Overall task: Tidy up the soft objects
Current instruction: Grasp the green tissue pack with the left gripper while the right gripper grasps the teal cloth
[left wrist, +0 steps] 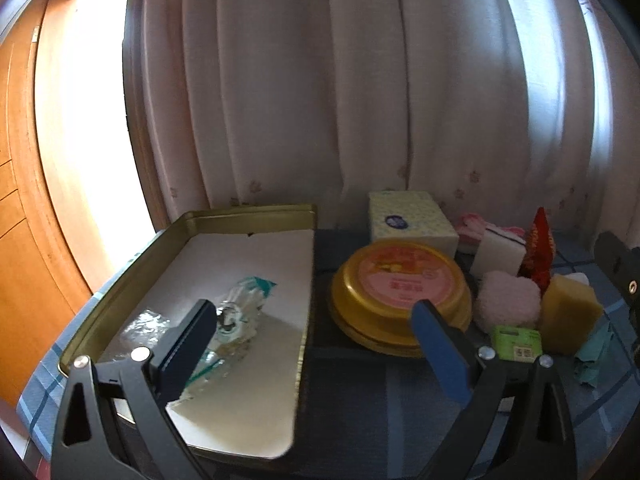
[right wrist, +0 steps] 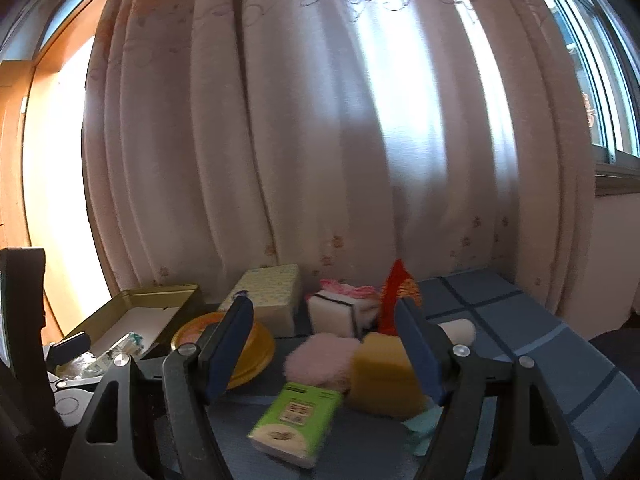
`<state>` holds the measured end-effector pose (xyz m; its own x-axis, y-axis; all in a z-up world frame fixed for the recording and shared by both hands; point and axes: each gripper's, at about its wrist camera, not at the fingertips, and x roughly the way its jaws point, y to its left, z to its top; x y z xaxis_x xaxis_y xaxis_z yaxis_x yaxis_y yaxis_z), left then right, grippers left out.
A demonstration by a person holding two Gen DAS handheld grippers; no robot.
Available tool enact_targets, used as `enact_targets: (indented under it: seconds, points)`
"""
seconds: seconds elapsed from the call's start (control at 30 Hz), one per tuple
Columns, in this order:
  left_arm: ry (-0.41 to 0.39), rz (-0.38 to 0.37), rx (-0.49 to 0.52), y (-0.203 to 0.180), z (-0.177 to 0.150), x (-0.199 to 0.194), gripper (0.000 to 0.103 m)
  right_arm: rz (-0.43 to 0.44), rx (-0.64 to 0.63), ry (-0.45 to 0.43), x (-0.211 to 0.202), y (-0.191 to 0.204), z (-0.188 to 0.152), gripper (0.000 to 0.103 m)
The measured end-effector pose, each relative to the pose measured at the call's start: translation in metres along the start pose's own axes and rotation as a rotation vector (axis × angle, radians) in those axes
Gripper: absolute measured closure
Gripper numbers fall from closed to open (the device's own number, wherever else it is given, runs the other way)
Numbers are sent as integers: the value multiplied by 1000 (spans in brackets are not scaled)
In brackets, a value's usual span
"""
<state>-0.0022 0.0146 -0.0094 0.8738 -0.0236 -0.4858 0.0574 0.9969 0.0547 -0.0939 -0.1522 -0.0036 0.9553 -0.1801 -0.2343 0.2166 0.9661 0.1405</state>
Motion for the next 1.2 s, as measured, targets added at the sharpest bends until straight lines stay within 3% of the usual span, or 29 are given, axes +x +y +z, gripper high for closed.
enact_targets:
  seconds: [0.63,0.9,1.07,1.2]
  points:
    - [34,-128,82,-46,-3,-10,4,-136,91,37,-13,-78,3,28]
    - [129,-267,146,-84,-7,-5,4,-206,114,131,-9,-113,-11,28]
    - [195,-298,208,-112,-9,3,4,-211,171,156,-13,-134,-11,28]
    - [255,-307,225,-124,-10,12,4,-169,190,201,-12,-138,-11,28]
